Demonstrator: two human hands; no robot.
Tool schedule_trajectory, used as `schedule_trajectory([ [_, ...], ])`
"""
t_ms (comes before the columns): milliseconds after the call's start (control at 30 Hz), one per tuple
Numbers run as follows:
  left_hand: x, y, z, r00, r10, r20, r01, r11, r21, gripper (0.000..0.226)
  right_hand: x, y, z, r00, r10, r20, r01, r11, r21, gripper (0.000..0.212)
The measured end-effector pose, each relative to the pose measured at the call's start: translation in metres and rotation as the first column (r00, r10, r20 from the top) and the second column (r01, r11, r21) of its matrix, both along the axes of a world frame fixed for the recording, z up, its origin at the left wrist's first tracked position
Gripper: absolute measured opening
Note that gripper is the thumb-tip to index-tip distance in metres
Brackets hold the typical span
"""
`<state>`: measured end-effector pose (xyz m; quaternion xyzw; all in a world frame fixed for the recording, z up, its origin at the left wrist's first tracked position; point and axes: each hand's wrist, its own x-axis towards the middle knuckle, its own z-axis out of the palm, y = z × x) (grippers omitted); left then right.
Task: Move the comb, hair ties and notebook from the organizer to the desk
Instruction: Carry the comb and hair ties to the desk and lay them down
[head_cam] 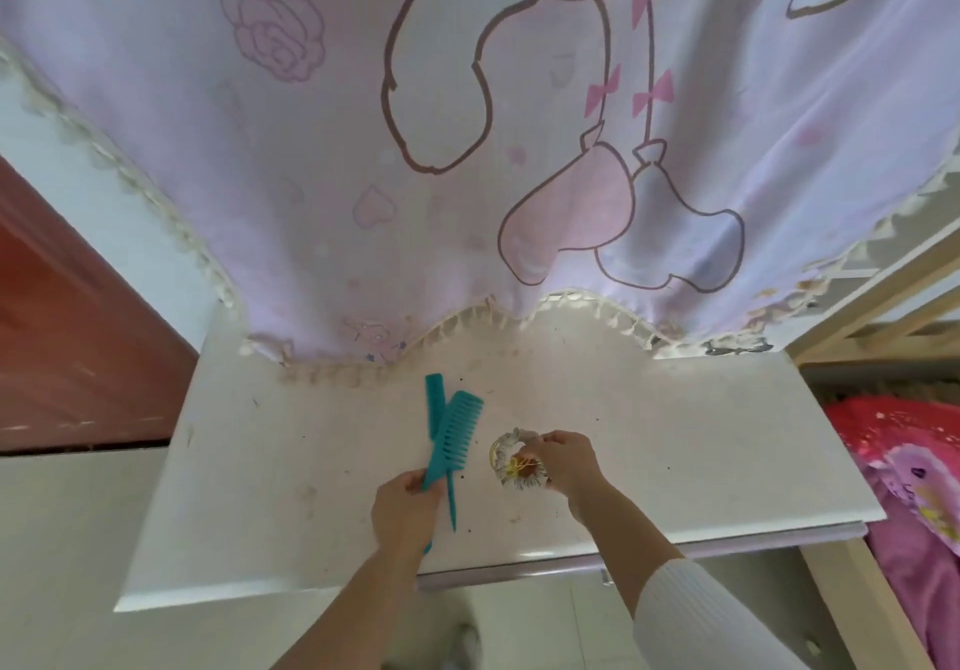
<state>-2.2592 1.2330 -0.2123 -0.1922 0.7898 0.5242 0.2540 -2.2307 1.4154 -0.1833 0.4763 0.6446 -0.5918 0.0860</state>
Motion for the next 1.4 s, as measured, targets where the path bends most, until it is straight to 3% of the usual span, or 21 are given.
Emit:
schedule_trajectory([
  [233, -0.008, -0.004, 0.001, 0.971, 0.221, 0.087, -0.232, 0.962, 0.142, 0.023, -0.019, 0.006, -0.009, 0.999, 0.022, 0.045, -0.021, 0.999, -0.027, 0.009],
  [367, -0.017, -0.017, -0.004, 0.954, 0.295, 0.056, -0.3, 0.949, 0.095, 0.026, -0.027, 0.0, -0.014, 0.998, 0.048, 0.035, -0.046, 0.997, -0.068, 0.008],
  [467, -0.024, -0.023, -0.008, 0.978, 0.208, -0.011, -0.208, 0.978, -0.015, 0.031, -0.031, -0.005, -0.019, 0.997, 0.071, 0.03, -0.069, 0.996, -0.058, 0.007],
  [600, -0.026, -0.023, -0.01, 0.993, 0.091, -0.077, -0.101, 0.987, -0.125, 0.028, -0.029, -0.005, -0.025, 0.978, 0.189, 0.084, -0.2, 0.968, 0.148, 0.01],
  [767, -0.028, -0.023, -0.013, 0.996, 0.013, -0.089, -0.028, 0.984, -0.174, 0.025, -0.023, -0.002, -0.019, 0.964, 0.257, 0.072, -0.267, 0.928, 0.26, 0.019],
  [933, -0.028, -0.028, -0.013, 0.993, -0.071, -0.097, 0.048, 0.975, -0.218, 0.026, -0.013, -0.002, -0.006, 0.99, 0.12, -0.076, -0.11, 0.986, 0.128, 0.009],
  [1067, -0.025, -0.034, -0.01, 0.98, -0.158, -0.118, 0.127, 0.963, -0.24, 0.029, 0.014, -0.001, -0.01, 1.0, 0.015, 0.002, -0.015, 0.988, 0.153, 0.009],
  [1200, -0.026, -0.041, -0.007, 0.939, -0.311, -0.143, 0.26, 0.92, -0.294, 0.032, 0.036, -0.013, -0.012, 0.991, 0.055, 0.119, -0.08, 0.974, 0.212, 0.027],
  [1300, -0.031, -0.041, 0.004, 0.882, -0.433, -0.188, 0.354, 0.871, -0.341, 0.034, 0.045, -0.025, -0.001, 0.995, 0.031, 0.091, -0.053, 0.966, 0.252, 0.046],
  [1400, -0.037, -0.035, 0.022, 0.789, -0.557, -0.258, 0.463, 0.816, -0.346, 0.034, 0.06, -0.037, 0.019, 0.998, 0.011, 0.057, -0.03, 0.944, 0.327, 0.047],
])
